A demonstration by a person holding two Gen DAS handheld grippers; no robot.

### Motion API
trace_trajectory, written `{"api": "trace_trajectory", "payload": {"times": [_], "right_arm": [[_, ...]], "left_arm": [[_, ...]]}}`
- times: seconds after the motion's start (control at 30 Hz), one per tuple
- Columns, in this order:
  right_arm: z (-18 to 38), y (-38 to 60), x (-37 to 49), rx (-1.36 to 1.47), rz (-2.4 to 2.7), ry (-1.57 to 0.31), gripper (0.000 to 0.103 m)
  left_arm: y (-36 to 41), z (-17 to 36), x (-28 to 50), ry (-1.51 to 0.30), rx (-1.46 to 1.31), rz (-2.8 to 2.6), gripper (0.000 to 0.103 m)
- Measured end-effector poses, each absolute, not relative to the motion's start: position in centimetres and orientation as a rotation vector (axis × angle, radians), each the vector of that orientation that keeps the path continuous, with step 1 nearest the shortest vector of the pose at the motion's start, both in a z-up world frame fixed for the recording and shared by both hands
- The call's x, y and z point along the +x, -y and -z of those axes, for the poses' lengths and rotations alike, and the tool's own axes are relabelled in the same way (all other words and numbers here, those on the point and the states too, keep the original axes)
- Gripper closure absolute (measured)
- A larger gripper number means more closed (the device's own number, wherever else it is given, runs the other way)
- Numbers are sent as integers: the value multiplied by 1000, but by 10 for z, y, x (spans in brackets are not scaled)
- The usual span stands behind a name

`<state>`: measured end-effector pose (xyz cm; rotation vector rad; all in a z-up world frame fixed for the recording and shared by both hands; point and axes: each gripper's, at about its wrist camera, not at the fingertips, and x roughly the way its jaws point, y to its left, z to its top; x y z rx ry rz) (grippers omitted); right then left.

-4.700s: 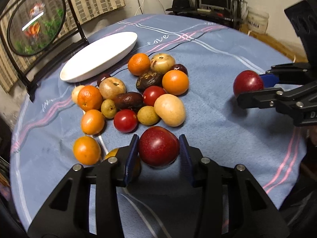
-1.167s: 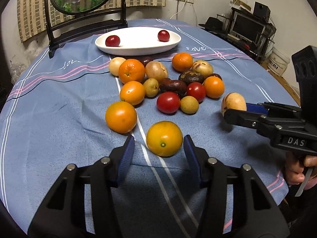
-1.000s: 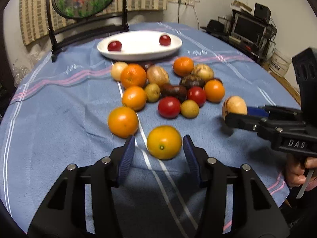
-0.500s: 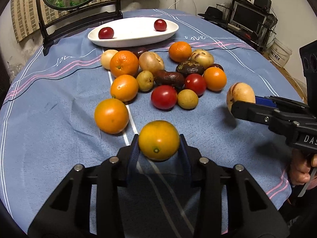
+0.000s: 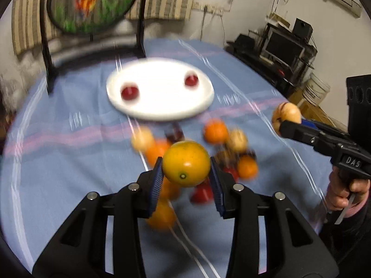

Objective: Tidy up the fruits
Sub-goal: 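Carry the tan fruit and yellow orange to the white plate and release both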

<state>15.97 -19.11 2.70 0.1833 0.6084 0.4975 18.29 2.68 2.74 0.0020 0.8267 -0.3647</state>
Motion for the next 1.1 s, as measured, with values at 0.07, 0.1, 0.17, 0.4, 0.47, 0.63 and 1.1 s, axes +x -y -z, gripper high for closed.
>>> {"api": "trace_trajectory", "payload": {"times": [0.07,0.1,0.17,0.4,0.47,0.63,1.1], "right_arm": [[-41,192,185,175,-467,-582,65],[-46,191,204,161,-458,-589,65],[-47,187,236,137,-428,-606,65],[4,164,336,19,-409,-786,65],[16,158,347,-11,-408,-820,65],[40,146,365,-76,-418,-887,65],[-28,167,291,-50,-398,-700,57]], "left_arm": [[-27,-39,213,-816,2,355,64],[-27,-41,234,-827,-14,357,64],[-25,-37,269,-852,-40,350,64],[-14,21,358,-974,-24,267,64],[-12,32,367,-994,-3,259,64],[-13,51,375,-1034,18,262,64],[-47,-34,297,-784,-12,186,10]]}}
